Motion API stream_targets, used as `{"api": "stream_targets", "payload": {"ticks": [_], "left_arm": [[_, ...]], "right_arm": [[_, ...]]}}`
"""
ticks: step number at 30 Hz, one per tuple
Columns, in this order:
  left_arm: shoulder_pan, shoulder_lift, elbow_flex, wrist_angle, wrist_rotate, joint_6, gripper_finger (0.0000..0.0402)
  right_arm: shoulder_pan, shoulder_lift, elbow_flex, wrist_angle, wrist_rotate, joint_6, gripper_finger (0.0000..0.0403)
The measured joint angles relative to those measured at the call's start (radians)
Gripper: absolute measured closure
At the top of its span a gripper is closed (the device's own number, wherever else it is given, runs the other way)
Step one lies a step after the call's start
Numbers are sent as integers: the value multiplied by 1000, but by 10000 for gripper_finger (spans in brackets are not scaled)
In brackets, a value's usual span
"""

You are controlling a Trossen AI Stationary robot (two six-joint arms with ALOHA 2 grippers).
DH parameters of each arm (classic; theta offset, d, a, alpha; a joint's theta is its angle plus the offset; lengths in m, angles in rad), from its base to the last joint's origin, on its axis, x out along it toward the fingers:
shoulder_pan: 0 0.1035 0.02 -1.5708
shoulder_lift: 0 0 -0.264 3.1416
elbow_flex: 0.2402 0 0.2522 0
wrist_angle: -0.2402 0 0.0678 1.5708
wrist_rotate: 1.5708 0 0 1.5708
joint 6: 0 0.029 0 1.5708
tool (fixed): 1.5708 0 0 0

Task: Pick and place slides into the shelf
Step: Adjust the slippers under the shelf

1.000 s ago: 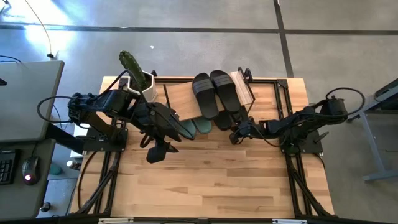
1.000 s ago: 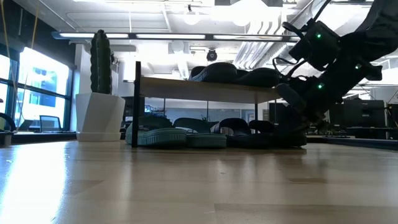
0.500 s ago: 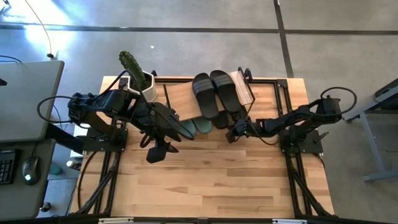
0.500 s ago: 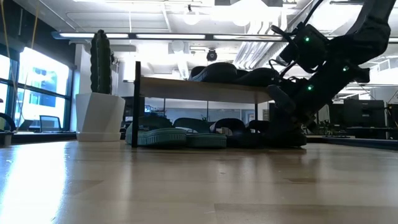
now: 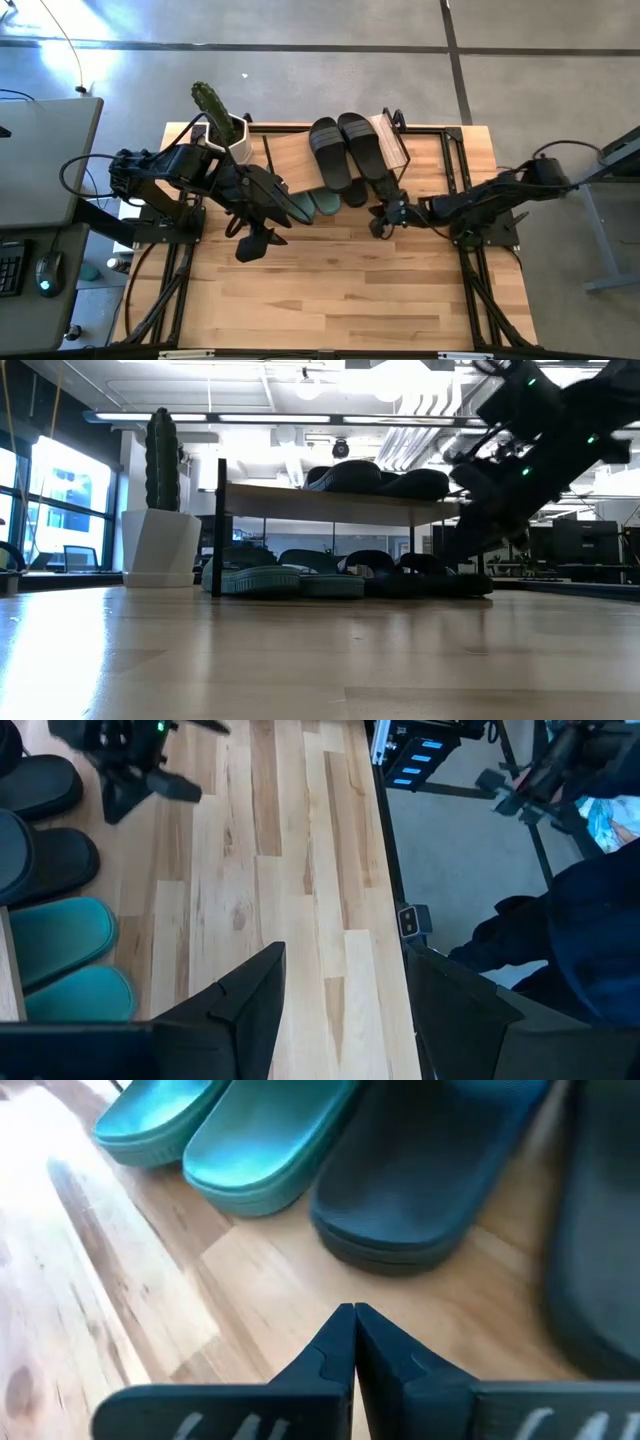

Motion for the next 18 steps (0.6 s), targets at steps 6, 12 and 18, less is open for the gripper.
{"api": "stream_targets", "payload": {"ticks": [6, 12, 18], "left_arm": [[0, 0, 0, 0, 0, 1, 208], [0, 0, 0, 0, 0, 3, 208], [0, 0, 0, -1, 0, 4, 208]], "right_arm": [[27, -187, -1, -266, 56, 46, 403], [13, -279, -95, -168, 24, 65, 403], [35, -360, -278, 12, 88, 181, 403]]}}
